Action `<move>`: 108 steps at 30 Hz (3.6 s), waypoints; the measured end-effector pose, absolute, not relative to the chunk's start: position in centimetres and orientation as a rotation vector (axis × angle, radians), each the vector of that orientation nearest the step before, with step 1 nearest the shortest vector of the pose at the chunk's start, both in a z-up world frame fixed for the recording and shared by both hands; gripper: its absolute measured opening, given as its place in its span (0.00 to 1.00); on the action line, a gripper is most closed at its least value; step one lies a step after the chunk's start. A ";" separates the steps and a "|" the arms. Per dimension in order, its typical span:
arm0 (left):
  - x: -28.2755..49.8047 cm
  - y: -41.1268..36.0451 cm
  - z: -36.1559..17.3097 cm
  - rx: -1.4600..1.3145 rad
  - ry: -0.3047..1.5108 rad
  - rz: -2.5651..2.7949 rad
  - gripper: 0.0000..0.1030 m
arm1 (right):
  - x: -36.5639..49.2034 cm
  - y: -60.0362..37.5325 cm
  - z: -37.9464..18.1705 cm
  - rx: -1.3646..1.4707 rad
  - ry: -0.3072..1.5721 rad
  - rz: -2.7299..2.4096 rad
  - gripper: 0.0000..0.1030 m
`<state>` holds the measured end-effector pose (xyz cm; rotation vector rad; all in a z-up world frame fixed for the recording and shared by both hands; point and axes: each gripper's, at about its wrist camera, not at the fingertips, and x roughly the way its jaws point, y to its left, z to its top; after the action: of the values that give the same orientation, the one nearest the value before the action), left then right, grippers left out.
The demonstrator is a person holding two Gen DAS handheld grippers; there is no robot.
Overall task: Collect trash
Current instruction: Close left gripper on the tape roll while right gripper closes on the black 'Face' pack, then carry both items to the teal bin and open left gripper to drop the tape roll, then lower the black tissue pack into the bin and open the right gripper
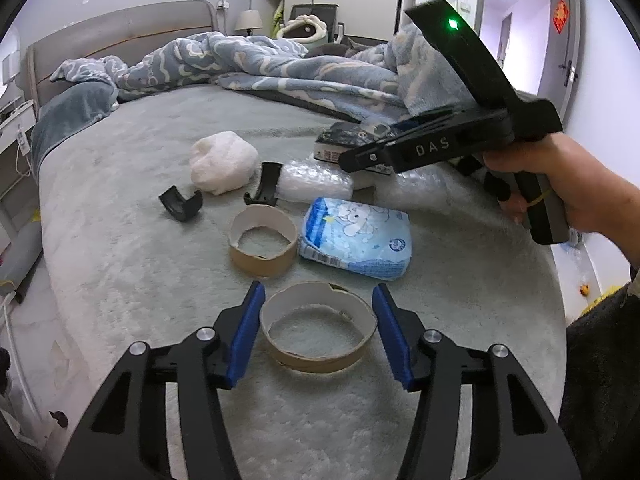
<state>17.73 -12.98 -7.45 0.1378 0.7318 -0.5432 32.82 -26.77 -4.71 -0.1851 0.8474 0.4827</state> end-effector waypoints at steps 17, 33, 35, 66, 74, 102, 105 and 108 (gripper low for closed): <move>14.0 -7.3 -2.4 0.023 0.643 -0.414 0.56 | 26.5 -23.2 0.9 -0.154 0.746 0.426 0.55; 10.3 0.3 -3.3 -0.067 0.738 -0.206 0.56 | 19.6 -17.6 0.4 -0.035 0.774 0.449 0.55; 10.2 1.9 -4.2 -0.113 0.770 -0.179 0.56 | 19.2 -16.2 0.7 -0.061 0.768 0.467 0.55; 9.0 13.8 -17.9 -0.321 1.240 0.011 0.57 | 17.7 1.6 -3.5 -0.213 0.938 0.703 0.55; 8.0 15.2 -19.7 -0.354 1.329 0.026 0.61 | 17.9 3.4 -5.9 -0.246 1.008 0.724 0.55; 3.3 19.6 -8.7 -0.240 0.840 0.112 0.69 | 17.3 9.0 -14.7 -0.384 1.211 0.745 0.55; 2.9 20.0 -7.9 -0.246 0.801 0.120 0.69 | 17.0 9.4 -15.9 -0.404 1.238 0.747 0.55; 2.5 20.3 -7.3 -0.247 0.767 0.125 0.69 | 16.8 9.8 -17.1 -0.419 1.264 0.744 0.55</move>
<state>2.45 20.29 -7.28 -0.2471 0.7668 0.1254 16.79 9.79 -17.08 -0.4192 1.2645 0.7435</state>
